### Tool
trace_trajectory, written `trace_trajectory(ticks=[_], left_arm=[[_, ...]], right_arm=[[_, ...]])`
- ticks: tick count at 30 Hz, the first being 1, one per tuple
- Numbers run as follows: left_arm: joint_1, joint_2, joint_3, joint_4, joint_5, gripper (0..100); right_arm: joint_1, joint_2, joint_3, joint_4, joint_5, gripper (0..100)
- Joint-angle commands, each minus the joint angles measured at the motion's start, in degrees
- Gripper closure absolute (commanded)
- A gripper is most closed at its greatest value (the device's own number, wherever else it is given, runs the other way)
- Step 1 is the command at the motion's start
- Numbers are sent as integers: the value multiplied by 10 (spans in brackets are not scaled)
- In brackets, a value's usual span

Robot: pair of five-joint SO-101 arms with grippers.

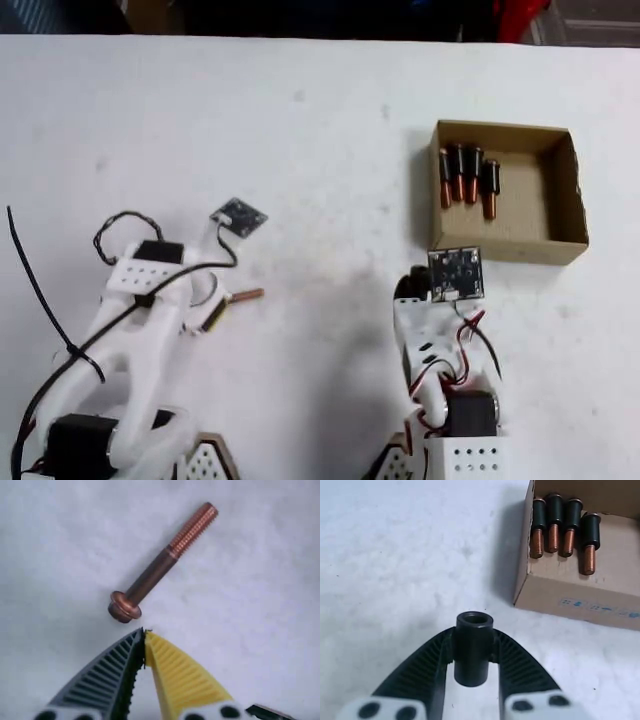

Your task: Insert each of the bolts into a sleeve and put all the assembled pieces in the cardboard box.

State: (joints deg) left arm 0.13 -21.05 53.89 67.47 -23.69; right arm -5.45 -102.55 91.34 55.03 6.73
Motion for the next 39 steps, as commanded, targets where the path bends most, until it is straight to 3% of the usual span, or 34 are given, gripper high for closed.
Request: trace_trajectory(ticks=[1, 8, 16, 31, 39], left_arm=[[2, -22, 14, -35, 4, 978], [2, -21, 40, -119, 4, 978], [2, -21, 40, -161, 2, 978], [1, -15, 52, -159, 1, 979], [-40, 99, -25, -176, 1, 979]], right_arm=[[-1, -6, -4, -15, -3, 981], [-1, -6, -4, -15, -3, 981], [-1, -6, -4, -15, -3, 981], [0, -6, -4, -15, -3, 981], [0, -6, -4, -14, -3, 981]])
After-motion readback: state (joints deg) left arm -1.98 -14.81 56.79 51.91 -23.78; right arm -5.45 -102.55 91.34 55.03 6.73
